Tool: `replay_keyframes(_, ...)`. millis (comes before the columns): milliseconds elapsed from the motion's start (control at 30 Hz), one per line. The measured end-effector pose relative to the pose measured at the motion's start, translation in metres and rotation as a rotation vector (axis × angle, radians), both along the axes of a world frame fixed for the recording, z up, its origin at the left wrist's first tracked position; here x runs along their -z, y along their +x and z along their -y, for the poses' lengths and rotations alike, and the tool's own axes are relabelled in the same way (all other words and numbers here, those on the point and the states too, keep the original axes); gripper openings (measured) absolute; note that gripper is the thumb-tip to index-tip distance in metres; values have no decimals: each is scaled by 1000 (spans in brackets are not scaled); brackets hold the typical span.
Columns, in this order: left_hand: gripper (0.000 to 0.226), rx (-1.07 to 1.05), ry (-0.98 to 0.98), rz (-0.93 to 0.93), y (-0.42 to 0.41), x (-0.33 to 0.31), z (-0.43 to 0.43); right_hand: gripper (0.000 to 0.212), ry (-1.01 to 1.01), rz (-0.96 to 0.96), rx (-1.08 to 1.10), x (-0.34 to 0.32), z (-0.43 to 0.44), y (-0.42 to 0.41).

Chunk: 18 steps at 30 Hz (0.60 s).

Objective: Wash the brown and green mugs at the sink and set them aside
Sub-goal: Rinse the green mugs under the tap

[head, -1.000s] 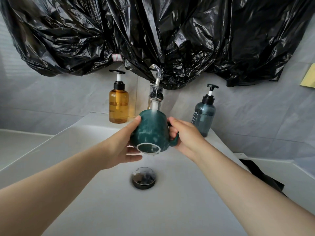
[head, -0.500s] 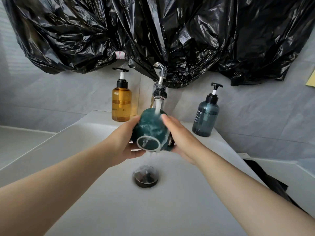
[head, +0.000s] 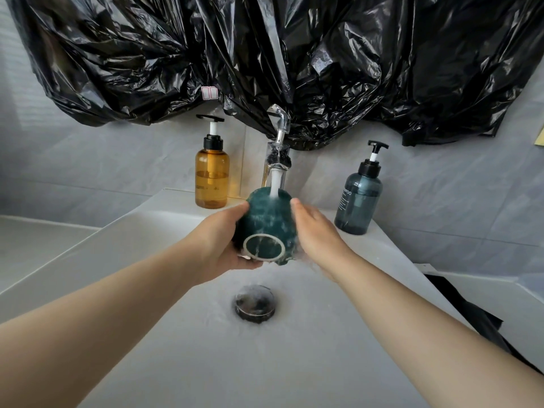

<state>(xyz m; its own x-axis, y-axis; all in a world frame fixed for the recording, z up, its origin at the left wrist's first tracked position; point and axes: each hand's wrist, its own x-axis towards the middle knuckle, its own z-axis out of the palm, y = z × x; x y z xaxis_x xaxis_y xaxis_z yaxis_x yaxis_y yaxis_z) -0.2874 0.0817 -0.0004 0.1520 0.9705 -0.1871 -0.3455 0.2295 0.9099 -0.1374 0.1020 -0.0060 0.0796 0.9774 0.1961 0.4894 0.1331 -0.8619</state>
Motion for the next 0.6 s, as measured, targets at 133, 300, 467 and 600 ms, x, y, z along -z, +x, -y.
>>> replay_keyframes(133,10,-6,81,-40,-2,-3,-1,34,-122,-441,23,-8,3,4)
replay_keyframes(300,8,27,117,-119,-5,-5,1,34,-279,-556,-137,-14,8,5)
replay_keyframes(467,11,50,157,-91,-6,-6,2,45,-284,-613,-147,-12,8,10)
replay_keyframes(600,16,98,179,-77,-8,-4,-1,60,-328,-695,-100,-12,8,13)
